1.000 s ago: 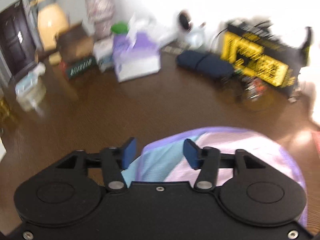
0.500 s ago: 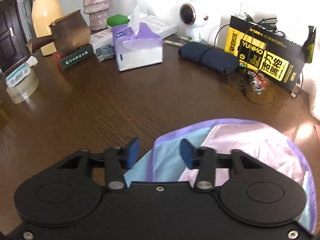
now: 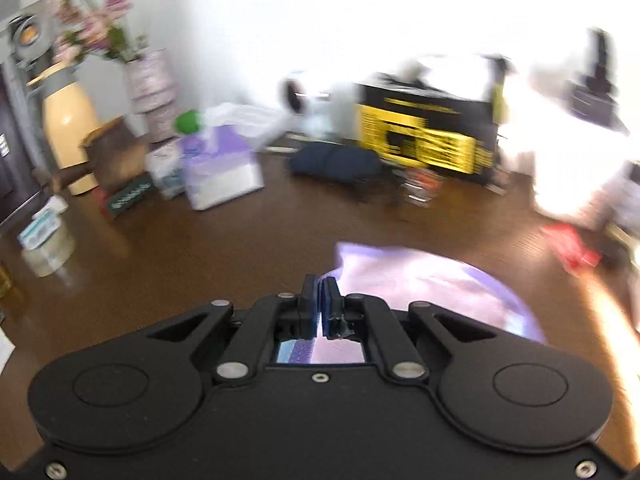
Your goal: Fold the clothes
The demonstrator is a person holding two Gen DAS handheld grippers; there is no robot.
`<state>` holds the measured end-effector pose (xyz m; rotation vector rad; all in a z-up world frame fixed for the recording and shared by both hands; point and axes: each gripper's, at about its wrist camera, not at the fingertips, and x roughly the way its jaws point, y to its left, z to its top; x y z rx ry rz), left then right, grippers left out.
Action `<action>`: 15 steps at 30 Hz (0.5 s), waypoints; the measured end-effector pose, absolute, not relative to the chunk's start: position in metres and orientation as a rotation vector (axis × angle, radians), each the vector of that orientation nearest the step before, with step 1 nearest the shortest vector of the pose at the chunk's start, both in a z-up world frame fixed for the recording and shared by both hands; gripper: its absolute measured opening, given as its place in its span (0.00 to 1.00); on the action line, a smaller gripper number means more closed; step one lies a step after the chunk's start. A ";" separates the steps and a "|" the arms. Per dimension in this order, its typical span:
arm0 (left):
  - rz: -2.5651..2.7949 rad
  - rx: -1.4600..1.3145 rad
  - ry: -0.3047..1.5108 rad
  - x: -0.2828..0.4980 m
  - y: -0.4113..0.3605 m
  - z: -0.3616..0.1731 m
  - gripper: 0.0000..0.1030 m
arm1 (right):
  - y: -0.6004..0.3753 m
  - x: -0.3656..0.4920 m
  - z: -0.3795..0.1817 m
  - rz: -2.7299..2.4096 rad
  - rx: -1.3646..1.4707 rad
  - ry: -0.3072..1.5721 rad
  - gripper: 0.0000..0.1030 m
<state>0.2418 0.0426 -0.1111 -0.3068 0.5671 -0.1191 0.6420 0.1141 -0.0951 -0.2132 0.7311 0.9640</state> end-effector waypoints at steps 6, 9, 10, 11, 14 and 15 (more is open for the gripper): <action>-0.177 -0.255 0.595 0.243 0.036 -0.114 0.31 | 0.097 0.657 -0.125 0.935 -0.230 0.801 0.29; -0.137 -0.270 0.544 0.234 0.049 -0.105 0.57 | 0.105 0.663 -0.118 0.955 -0.202 0.763 0.39; -0.082 -0.293 0.538 0.235 0.060 -0.105 0.57 | 0.110 0.665 -0.117 0.964 -0.210 0.754 0.40; -0.060 -0.300 0.545 0.239 0.064 -0.108 0.57 | 0.115 0.667 -0.116 0.974 -0.220 0.748 0.40; 0.019 -0.302 0.598 0.257 0.072 -0.124 0.55 | 0.138 0.676 -0.119 1.010 -0.270 0.746 0.40; 0.036 -0.295 0.618 0.264 0.074 -0.131 0.55 | 0.144 0.679 -0.120 1.011 -0.277 0.749 0.40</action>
